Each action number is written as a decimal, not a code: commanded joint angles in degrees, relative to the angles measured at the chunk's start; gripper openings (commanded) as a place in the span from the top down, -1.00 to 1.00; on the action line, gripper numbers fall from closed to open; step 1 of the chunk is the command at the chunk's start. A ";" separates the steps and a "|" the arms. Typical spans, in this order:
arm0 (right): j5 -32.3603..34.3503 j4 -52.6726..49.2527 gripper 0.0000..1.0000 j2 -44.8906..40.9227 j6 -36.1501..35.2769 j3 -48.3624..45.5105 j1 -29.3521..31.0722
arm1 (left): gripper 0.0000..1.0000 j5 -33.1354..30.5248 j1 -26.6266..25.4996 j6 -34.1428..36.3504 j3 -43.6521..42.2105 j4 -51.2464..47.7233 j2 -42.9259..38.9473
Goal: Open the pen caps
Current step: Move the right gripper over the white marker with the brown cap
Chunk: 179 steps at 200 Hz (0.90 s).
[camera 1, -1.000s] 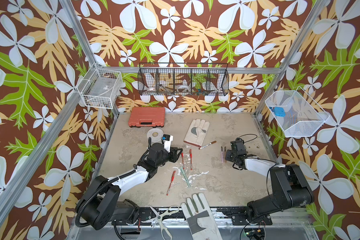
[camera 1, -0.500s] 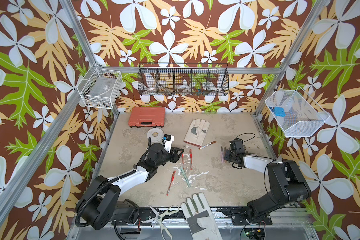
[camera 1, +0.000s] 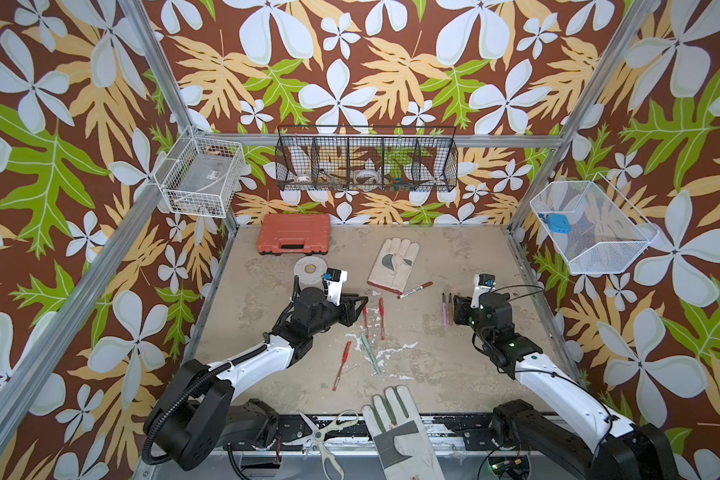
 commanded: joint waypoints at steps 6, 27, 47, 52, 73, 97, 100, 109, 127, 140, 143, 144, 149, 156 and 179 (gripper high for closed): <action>-8.42 2.39 0.20 -0.48 -0.65 -0.18 1.33 | 0.15 -1.73 -0.78 -3.08 2.01 -2.97 -0.15; -8.33 -0.12 0.20 2.68 -1.20 2.80 5.13 | 0.15 -2.49 -2.40 -7.09 3.67 -6.72 -0.39; -5.53 -3.45 0.20 8.67 -1.40 7.72 7.87 | 0.14 -2.92 -3.16 -7.90 3.85 -8.42 -0.81; -5.77 -4.35 0.20 10.81 -0.97 8.87 7.94 | 0.14 -3.11 -3.16 -7.87 4.14 -9.23 -0.72; -6.15 -7.93 0.17 17.97 2.94 14.04 8.06 | 0.14 -4.01 -3.16 -7.57 4.63 -11.18 0.23; -5.45 -11.01 -0.07 25.47 7.59 18.85 8.01 | 0.14 -4.92 -3.25 -7.01 3.96 -11.05 1.40; -5.25 -11.27 -0.09 26.31 8.04 19.52 8.06 | 0.14 -5.06 -3.22 -6.85 3.85 -11.03 1.45; -3.58 -11.83 -0.12 28.58 9.36 21.15 8.25 | 0.14 -5.64 -3.23 -6.48 3.44 -10.89 1.60; 1.32 -12.14 -0.12 32.49 12.09 23.68 8.51 | 0.14 -5.32 -3.24 -5.68 3.35 -11.22 1.14; 4.15 -12.03 -0.10 35.02 13.83 25.30 8.54 | 0.14 -5.79 -3.25 -5.43 2.60 -11.19 -0.35; 4.53 -12.02 -0.10 35.72 14.21 25.68 8.52 | 0.14 -6.07 -3.27 -5.39 2.21 -11.06 -0.70; 4.67 -12.02 -0.10 35.95 14.28 25.83 8.52 | 0.14 -6.12 -3.26 -5.41 2.15 -11.02 -0.91; 4.95 -12.13 -0.09 37.16 14.78 26.72 8.53 | 0.14 -6.18 -3.26 -5.32 1.54 -10.47 -1.72; 5.41 -12.73 -0.08 39.07 15.34 28.09 8.51 | 0.13 -5.57 -3.25 -4.79 0.72 -9.65 -2.67; 7.45 -13.73 -0.09 43.80 17.93 31.57 8.56 | 0.12 -2.29 -3.25 -4.27 -1.79 -6.28 -5.56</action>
